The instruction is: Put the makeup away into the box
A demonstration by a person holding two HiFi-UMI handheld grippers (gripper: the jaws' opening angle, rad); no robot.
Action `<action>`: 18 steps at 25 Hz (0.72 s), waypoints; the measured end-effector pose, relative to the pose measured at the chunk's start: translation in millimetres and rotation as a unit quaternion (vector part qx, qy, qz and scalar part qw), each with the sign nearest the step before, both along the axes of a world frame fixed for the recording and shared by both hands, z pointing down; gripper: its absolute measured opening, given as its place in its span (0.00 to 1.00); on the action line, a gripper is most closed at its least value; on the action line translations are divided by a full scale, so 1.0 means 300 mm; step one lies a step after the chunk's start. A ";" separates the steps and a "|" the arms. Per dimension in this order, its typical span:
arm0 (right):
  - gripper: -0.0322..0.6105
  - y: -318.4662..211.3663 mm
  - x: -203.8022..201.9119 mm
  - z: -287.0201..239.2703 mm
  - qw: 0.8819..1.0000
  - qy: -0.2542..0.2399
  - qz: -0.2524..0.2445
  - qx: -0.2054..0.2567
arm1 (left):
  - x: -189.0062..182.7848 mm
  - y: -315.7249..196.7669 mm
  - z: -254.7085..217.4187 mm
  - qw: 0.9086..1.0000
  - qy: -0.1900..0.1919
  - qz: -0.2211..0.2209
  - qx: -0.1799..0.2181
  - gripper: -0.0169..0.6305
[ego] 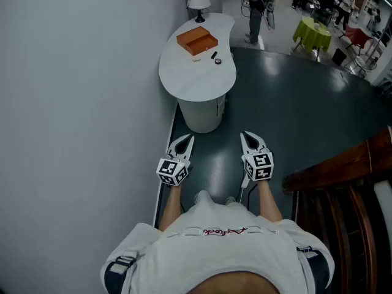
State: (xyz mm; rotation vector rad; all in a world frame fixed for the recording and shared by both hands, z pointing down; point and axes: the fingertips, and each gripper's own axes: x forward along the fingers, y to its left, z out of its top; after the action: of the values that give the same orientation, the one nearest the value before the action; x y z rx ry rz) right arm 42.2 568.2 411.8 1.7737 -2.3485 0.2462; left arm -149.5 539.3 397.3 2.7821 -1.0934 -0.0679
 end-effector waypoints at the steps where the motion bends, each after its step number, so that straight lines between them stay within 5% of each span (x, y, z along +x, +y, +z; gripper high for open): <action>1: 0.08 0.001 0.004 0.001 1.000 -0.001 -0.001 0.000 | 0.005 0.003 0.006 1.000 0.000 0.000 -0.001 0.05; 18: 0.08 0.008 0.096 0.011 0.999 0.004 -0.032 -0.002 | 0.115 0.024 0.032 1.000 0.003 -0.019 -0.014 0.05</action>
State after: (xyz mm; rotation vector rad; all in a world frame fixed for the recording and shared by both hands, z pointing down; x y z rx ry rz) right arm 70.9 570.6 415.2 1.6909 -2.3923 0.2333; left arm -114.9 546.5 407.0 2.7358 -1.1360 -0.0644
